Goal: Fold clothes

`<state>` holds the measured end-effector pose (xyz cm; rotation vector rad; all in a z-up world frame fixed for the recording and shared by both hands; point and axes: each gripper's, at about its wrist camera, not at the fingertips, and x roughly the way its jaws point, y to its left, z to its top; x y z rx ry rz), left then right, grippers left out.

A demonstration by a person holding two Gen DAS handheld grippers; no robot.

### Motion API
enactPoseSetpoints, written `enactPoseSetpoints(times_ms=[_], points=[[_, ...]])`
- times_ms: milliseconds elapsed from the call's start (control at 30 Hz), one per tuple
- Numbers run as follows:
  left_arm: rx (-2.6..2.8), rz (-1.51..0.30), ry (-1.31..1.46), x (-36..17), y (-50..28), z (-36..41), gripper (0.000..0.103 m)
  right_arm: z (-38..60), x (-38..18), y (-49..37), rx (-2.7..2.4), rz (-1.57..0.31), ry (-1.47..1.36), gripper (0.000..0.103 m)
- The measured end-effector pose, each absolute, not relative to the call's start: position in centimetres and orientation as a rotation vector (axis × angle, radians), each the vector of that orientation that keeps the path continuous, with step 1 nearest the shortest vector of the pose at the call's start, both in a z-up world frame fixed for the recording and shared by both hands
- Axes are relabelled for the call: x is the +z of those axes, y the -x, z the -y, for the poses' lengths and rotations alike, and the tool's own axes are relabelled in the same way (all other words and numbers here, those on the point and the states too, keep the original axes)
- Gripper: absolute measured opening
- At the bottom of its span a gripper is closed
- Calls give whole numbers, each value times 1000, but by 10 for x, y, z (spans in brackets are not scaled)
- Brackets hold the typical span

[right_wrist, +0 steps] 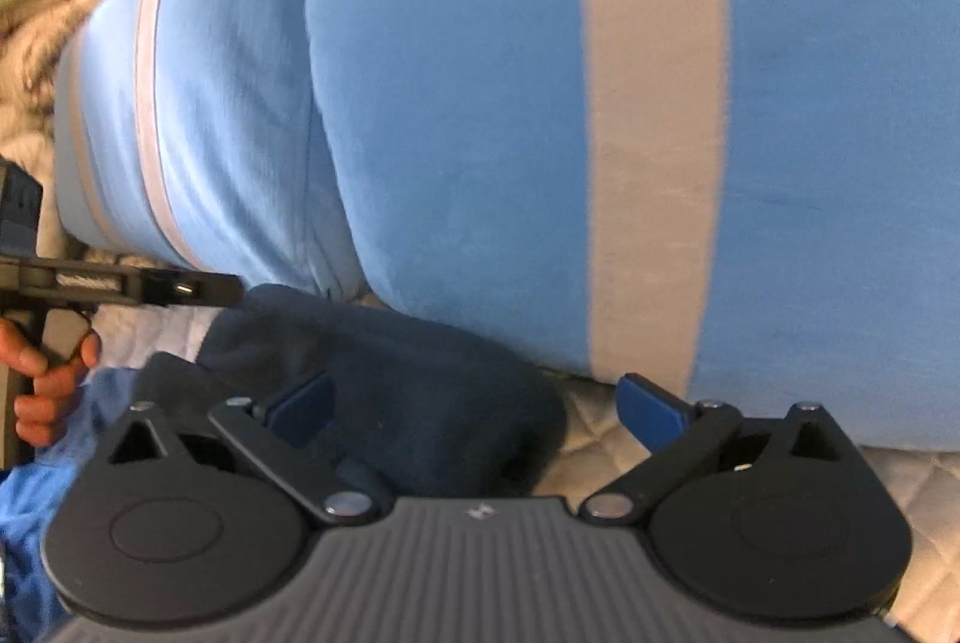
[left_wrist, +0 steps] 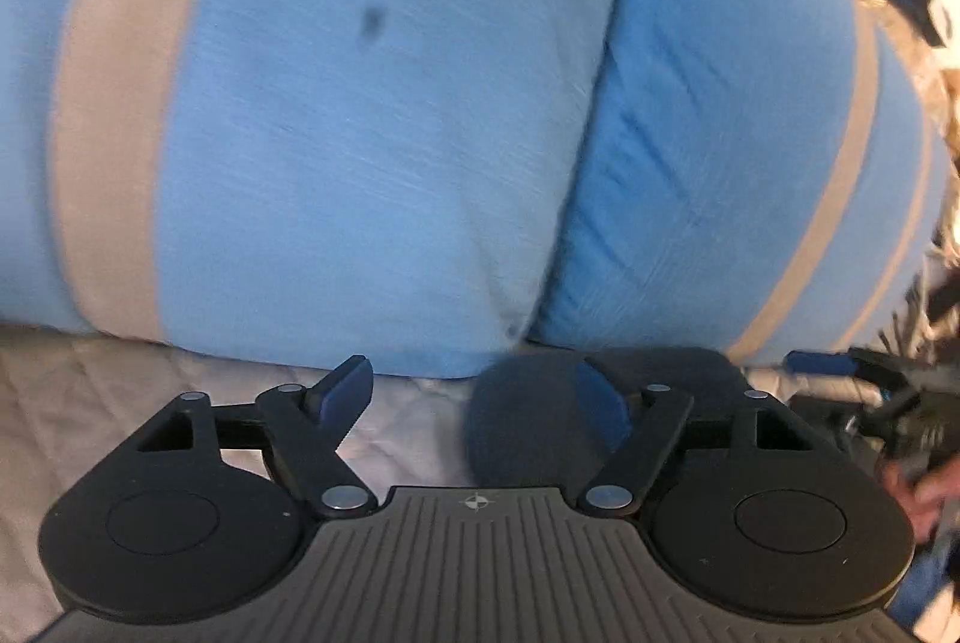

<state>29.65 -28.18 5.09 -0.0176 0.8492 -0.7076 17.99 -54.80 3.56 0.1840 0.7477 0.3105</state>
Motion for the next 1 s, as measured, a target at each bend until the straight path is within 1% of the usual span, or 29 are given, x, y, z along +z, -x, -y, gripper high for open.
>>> enactPoseSetpoints(times_ms=[167,300,533,567,700,767,867,1000], points=[[-552,-873,-198,40,-305,231,76,585,51,-145,246,-727,-162,103],[-571,-885,-342,16,-292,226,76,610,52,-121,201,-725,-178,103],[-638,-789,-458,-9,-256,210,76,639,42,-79,183,-749,-303,103],[-650,-788,-468,-8,-253,210,75,641,42,-74,182,-750,-310,103],[-716,-770,-537,-1,-248,224,67,646,45,-62,179,-745,-299,103],[-721,-763,-533,6,-249,223,67,648,47,-59,168,-745,-279,103],[-719,-768,-431,20,-259,208,68,647,47,-54,167,-751,-252,103],[-839,-875,-378,22,-264,203,69,644,47,-46,177,-754,-225,103]])
